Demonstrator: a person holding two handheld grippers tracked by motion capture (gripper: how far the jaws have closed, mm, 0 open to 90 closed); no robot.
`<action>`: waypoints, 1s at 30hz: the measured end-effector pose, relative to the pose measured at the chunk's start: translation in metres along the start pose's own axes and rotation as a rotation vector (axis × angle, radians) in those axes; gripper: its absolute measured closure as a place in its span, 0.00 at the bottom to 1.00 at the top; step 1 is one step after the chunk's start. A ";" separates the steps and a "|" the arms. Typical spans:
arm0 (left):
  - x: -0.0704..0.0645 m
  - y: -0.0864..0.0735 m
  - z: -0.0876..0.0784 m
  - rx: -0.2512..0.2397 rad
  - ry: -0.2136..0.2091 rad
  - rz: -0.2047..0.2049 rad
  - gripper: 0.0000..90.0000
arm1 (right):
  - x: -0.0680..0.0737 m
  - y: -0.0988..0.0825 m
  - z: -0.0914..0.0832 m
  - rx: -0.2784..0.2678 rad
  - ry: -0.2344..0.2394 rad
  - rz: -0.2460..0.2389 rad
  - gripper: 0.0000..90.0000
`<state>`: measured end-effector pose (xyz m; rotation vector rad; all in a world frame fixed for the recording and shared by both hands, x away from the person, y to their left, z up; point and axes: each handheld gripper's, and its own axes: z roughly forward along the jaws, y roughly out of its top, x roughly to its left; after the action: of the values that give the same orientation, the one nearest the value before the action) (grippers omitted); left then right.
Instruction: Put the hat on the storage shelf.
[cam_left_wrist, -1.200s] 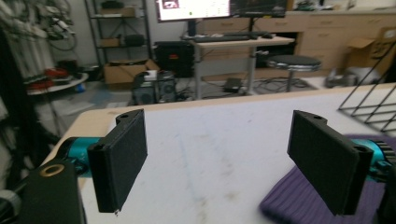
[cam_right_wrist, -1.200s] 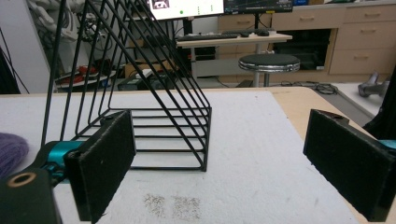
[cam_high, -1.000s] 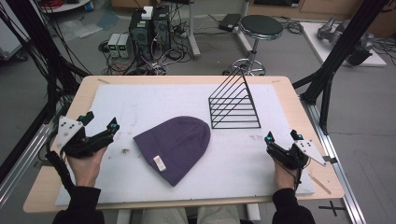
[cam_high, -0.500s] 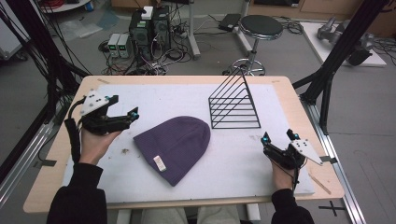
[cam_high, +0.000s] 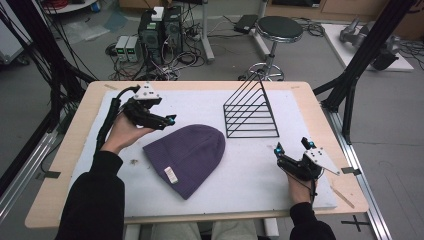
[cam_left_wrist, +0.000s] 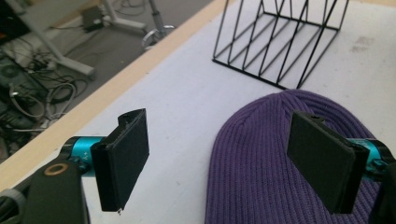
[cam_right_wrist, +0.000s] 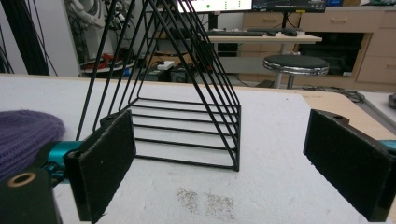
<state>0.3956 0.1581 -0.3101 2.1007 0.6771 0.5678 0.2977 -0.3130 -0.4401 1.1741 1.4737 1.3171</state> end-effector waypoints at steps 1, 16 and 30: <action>0.001 0.004 0.011 0.028 -0.025 0.007 0.24 | 0.000 0.000 0.000 0.003 0.001 0.000 0.09; -0.005 0.034 0.098 0.255 -0.228 0.088 0.24 | 0.001 0.001 0.001 -0.003 0.008 -0.016 0.09; -0.020 0.002 0.175 0.546 -0.265 0.112 0.22 | 0.004 0.001 0.003 -0.003 0.028 -0.027 0.09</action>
<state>0.4874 0.0432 -0.4077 2.6737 0.6090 0.1599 0.3000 -0.3079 -0.4391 1.1342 1.5015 1.3222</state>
